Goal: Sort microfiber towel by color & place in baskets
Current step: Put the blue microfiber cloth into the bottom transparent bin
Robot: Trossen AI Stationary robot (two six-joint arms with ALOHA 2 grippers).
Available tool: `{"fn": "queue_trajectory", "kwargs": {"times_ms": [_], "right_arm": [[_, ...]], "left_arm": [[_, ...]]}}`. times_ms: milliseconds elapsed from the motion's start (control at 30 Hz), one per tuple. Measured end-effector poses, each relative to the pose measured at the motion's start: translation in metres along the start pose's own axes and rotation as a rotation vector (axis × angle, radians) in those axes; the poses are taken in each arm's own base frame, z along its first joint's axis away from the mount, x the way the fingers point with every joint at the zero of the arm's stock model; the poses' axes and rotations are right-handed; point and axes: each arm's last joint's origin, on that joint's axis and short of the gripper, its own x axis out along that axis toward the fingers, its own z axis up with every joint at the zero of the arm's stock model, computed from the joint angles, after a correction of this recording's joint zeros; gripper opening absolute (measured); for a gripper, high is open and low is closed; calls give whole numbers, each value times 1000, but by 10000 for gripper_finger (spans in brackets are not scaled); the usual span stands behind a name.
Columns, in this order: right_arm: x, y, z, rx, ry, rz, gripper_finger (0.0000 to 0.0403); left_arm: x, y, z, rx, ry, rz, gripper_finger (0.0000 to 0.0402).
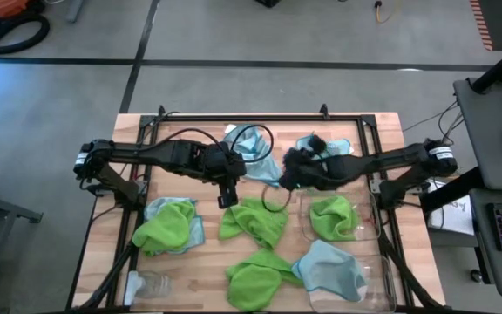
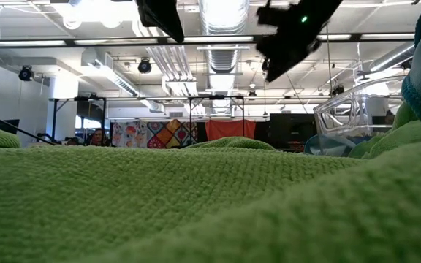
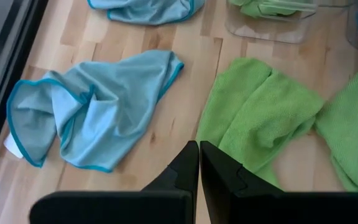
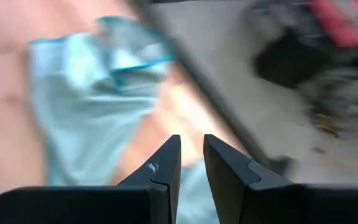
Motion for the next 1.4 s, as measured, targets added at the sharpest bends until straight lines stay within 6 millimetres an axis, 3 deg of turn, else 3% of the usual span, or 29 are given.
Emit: {"fn": "queue_trajectory", "kwargs": {"times_ms": [233,633,900,1133,1400], "right_arm": [[44,2,9,-25,-71,330,66],[100,-14,-2,52,80,530,66],[122,-2,-9,57,124,613,74],[135,8,-6,37,167,661,125],[136,0,-6,22,208,642,170]], "left_arm": [[0,0,-2,-15,16,4,0],[0,1,-3,-22,29,7,0],[3,0,-5,-19,41,10,0],[3,0,-5,-19,41,10,0],[3,1,-6,-17,51,12,0]]}}
